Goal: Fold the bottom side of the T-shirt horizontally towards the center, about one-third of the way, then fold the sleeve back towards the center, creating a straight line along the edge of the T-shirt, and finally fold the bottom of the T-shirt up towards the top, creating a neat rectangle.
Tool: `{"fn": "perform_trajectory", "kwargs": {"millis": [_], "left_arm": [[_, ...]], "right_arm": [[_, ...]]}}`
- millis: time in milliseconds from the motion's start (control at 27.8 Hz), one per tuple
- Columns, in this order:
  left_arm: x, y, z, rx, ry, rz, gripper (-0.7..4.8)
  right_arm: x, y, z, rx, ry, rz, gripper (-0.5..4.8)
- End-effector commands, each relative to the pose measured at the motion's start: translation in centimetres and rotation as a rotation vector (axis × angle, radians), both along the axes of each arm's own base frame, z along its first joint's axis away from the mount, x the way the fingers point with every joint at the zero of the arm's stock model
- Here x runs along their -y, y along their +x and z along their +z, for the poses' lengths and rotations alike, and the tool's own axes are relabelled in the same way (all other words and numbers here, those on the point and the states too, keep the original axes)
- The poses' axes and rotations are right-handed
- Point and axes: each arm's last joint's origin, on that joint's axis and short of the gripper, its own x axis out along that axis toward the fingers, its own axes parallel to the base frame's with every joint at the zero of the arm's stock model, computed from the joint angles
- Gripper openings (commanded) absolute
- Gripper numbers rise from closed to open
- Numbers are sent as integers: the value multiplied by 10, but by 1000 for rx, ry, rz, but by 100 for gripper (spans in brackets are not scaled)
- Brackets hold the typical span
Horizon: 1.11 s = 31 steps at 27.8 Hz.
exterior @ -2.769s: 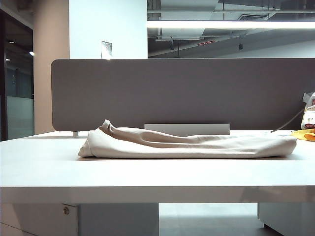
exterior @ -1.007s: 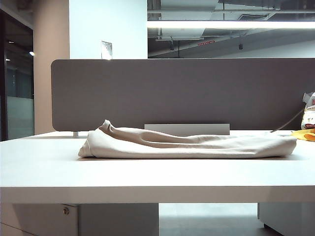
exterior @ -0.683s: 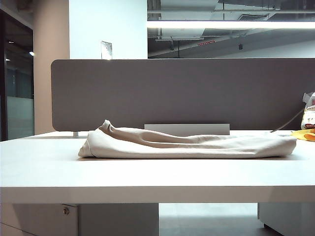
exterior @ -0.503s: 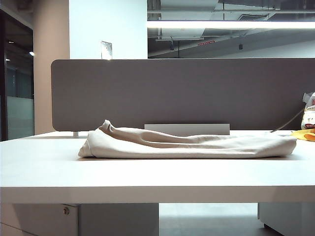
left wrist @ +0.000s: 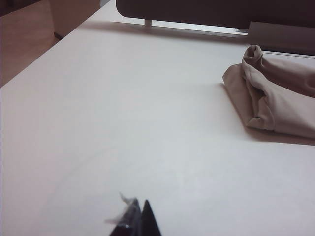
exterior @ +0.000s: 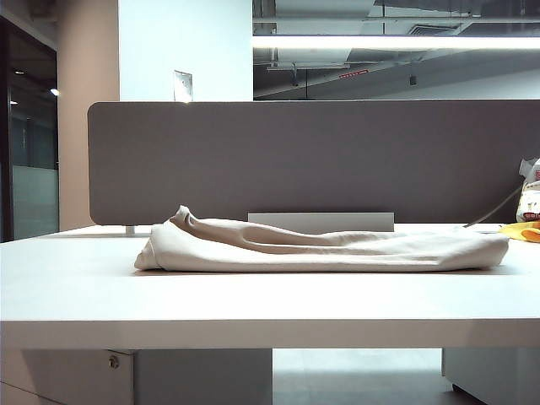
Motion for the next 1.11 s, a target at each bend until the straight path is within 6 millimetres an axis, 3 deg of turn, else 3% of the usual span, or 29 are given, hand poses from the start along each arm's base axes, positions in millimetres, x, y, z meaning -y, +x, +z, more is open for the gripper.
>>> {"fn": "perform_trajectory", "kwargs": {"millis": [36, 1115], "left_arm": [[0, 0, -2, -17, -2, -9, -4], [0, 0, -2, -17, -2, -9, -4]], "right_arm": [[0, 0, -2, -13, 11, -5, -1], [0, 0, -1, 1, 13, -4, -1]]}}
